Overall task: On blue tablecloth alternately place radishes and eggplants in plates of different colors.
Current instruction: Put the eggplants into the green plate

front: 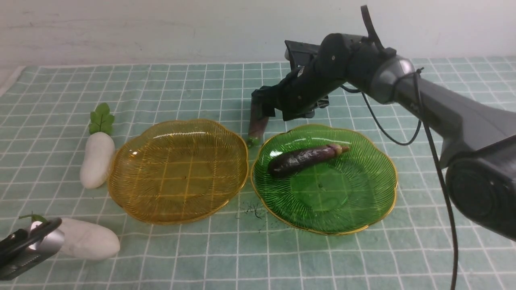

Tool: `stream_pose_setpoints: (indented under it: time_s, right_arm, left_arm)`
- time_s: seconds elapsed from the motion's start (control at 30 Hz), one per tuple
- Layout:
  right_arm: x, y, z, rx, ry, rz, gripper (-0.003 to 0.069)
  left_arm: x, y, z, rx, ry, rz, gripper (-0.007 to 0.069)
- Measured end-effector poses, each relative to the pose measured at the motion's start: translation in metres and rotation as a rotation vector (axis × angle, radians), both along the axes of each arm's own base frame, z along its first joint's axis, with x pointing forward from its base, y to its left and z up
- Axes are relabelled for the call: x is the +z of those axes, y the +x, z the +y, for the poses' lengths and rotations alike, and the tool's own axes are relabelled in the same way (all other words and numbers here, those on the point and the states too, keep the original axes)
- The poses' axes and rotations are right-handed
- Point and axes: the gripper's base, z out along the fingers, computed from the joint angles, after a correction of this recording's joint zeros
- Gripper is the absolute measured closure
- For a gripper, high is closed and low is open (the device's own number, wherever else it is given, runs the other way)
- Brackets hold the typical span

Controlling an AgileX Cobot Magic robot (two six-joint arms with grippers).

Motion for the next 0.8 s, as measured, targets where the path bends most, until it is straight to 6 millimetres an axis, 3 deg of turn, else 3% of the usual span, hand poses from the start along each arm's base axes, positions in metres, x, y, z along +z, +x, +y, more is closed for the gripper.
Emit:
stream_pose_setpoints:
  time_s: [0.2, 0.37, 0.47, 0.57, 0.8]
  right_arm:
    - [0.034, -0.017, 0.011, 0.012, -0.071, 0.084, 0.0194]
    - [0.06, -0.032, 0.033, -0.053, -0.145, 0.009, 0.0262]
    - [0.06, -0.052, 0.063, -0.052, -0.226, -0.044, 0.0308]
    - [0.057, -0.063, 0.08, -0.094, -0.274, -0.078, 0.0326]
    - [0.034, -0.058, 0.092, -0.226, -0.252, -0.102, 0.0333]
  left_arm:
    - [-0.001, 0.0, 0.001, -0.005, 0.021, -0.001, 0.0366]
    - [-0.001, 0.001, 0.002, 0.003, 0.034, -0.014, 0.0366]
    - [-0.001, 0.002, 0.003, 0.007, 0.045, -0.022, 0.0366]
    - [-0.001, 0.002, 0.003, 0.007, 0.048, -0.023, 0.0366]
    - [-0.001, 0.002, 0.003, 0.006, 0.05, -0.023, 0.0366]
